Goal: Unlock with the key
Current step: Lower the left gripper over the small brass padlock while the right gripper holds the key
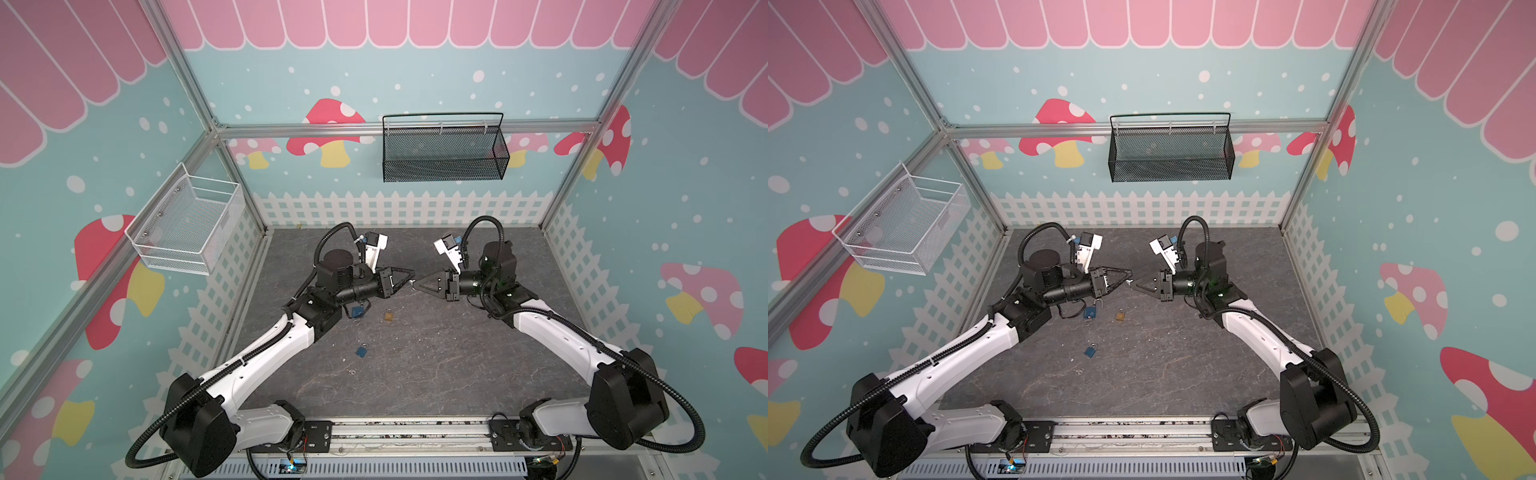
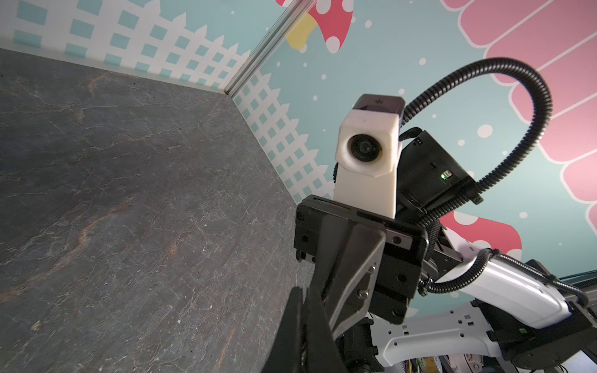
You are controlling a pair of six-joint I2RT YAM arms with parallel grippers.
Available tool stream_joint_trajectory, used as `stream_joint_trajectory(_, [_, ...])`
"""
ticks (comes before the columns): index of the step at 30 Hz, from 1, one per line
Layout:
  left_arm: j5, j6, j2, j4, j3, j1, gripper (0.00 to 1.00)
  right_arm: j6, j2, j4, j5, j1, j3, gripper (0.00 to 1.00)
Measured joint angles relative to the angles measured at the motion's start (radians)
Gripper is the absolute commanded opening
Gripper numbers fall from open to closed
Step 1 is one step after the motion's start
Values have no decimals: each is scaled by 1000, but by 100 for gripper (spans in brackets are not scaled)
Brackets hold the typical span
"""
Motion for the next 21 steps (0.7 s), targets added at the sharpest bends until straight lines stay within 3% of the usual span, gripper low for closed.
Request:
stream_joint_trajectory(2, [-5, -6, -1, 1, -1, 6, 33, -1, -12, 0, 8, 0, -6, 0])
stream_joint_trajectory(4, [-22, -15, -11, 4, -11, 18, 38, -9, -38, -7, 30, 0, -27, 0])
stream_joint_trajectory(12, [-148, -46, -67, 7, -169, 34, 46, -63, -153, -102, 205, 1, -202, 0])
stream_joint_trajectory(21, [-343, 15, 70, -191, -169, -15, 52, 5, -171, -77, 332, 11, -447, 0])
